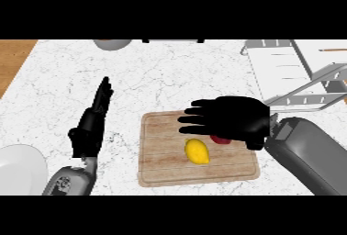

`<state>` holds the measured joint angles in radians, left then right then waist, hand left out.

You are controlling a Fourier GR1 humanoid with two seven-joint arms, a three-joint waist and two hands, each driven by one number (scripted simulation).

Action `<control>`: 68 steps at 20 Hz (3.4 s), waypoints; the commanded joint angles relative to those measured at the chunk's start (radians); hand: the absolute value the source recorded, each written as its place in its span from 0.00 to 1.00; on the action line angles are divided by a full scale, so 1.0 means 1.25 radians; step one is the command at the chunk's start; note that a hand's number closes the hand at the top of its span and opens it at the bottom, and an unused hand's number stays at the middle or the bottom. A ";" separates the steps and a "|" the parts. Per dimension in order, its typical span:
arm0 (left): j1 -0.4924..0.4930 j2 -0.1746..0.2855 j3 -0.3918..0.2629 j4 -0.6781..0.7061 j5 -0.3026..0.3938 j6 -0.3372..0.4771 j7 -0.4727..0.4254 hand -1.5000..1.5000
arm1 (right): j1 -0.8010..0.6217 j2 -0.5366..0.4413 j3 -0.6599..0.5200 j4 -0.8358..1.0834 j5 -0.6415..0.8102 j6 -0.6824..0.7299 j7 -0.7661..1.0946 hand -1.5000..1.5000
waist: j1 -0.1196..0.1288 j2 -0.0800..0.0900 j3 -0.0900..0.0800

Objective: Pick the lemon from the cutting board and place it in the tiered basket

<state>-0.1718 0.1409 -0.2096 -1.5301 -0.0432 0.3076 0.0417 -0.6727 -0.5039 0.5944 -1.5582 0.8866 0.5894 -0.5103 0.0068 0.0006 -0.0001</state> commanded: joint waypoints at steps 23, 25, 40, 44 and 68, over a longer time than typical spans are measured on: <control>0.045 -0.021 0.049 -0.023 -0.022 -0.055 -0.011 0.50 | 0.034 0.100 0.026 0.116 0.111 0.031 -0.090 0.00 | -0.002 -0.001 0.000; 0.045 -0.037 0.031 -0.042 -0.050 -0.037 0.006 0.50 | 0.028 0.124 0.030 0.158 0.128 0.006 -0.101 0.00 | -0.001 0.000 0.000; 0.026 -0.025 0.085 -0.057 -0.038 -0.088 0.034 0.50 | 0.056 0.223 0.029 0.227 0.214 -0.020 -0.089 0.00 | -0.001 -0.001 0.000; 0.003 -0.041 0.095 -0.003 -0.036 -0.096 0.007 0.50 | 0.071 0.234 0.026 0.268 0.246 -0.045 -0.098 0.00 | -0.002 0.000 0.000; 0.022 -0.059 0.115 -0.007 -0.074 -0.071 -0.011 0.50 | 0.148 0.218 -0.335 0.487 0.271 -0.195 0.234 1.00 | -0.094 0.017 -0.008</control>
<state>-0.1481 0.0619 -0.0786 -1.5350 -0.1352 0.2094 0.0266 -0.5059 -0.1770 0.3333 -1.0343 1.2322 0.3100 -0.4264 -0.0472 0.0074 -0.0036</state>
